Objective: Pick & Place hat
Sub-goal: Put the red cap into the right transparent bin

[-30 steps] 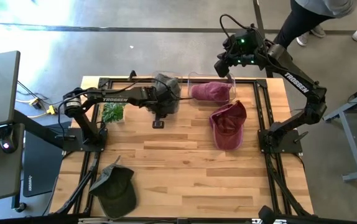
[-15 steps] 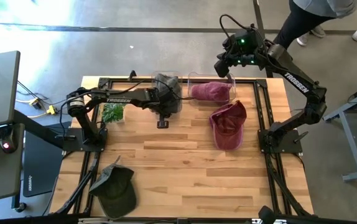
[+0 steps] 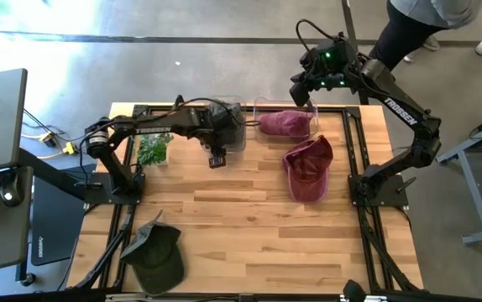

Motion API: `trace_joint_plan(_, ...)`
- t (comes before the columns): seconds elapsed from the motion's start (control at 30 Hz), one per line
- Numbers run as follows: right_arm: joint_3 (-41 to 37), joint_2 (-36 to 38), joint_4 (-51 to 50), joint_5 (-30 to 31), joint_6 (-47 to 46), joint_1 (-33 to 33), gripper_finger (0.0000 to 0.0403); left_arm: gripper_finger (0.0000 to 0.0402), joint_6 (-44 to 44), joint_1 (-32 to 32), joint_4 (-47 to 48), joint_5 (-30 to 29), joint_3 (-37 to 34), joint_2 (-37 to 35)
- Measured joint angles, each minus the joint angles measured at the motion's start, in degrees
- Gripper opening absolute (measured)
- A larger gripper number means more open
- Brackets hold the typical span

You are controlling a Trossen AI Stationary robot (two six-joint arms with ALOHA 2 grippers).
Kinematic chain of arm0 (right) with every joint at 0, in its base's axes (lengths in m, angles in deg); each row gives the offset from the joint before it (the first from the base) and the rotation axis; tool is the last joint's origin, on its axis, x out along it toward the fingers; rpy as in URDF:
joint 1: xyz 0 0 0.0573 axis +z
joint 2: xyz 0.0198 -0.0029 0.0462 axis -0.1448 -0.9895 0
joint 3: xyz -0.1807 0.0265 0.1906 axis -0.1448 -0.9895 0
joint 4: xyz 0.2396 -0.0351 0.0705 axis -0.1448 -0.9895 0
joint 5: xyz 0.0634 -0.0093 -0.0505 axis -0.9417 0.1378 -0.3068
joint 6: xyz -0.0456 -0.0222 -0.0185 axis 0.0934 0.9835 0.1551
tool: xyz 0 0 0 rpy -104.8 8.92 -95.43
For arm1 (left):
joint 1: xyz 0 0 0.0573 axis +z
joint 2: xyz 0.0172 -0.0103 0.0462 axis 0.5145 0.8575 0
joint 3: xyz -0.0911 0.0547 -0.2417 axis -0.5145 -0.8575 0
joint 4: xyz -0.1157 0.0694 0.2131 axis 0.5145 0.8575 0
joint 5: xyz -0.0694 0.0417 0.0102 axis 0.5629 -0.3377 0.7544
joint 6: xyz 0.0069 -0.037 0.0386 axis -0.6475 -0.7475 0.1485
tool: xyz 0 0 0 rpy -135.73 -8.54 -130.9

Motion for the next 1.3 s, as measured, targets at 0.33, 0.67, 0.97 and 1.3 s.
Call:
trace_joint_plan(0.33, -0.1, -0.5, -26.8, -7.3, 1.1, 7.6, 0.0117, 0.0184, -10.1, -0.1, 4.1, -5.2, 3.4, -4.2)
trace_joint_plan(0.67, -23.7, -0.8, -21.3, -4.4, -28.7, 25.6, 0.0253, 0.0181, -11.5, -0.2, 6.0, -3.2, 3.4, -4.5)
trace_joint_plan(0.97, -41.9, -2.1, 2.5, 2.1, -56.6, 35.9, 0.0256, 0.0181, -11.9, -6.6, 7.4, -4.3, 3.5, -8.2)
trace_joint_plan(1.3, -45.5, -9.5, 9.9, 11.4, -63.9, 38.7, 0.0253, 0.0181, -11.8, -14.3, 7.4, -6.1, 3.5, -8.7)
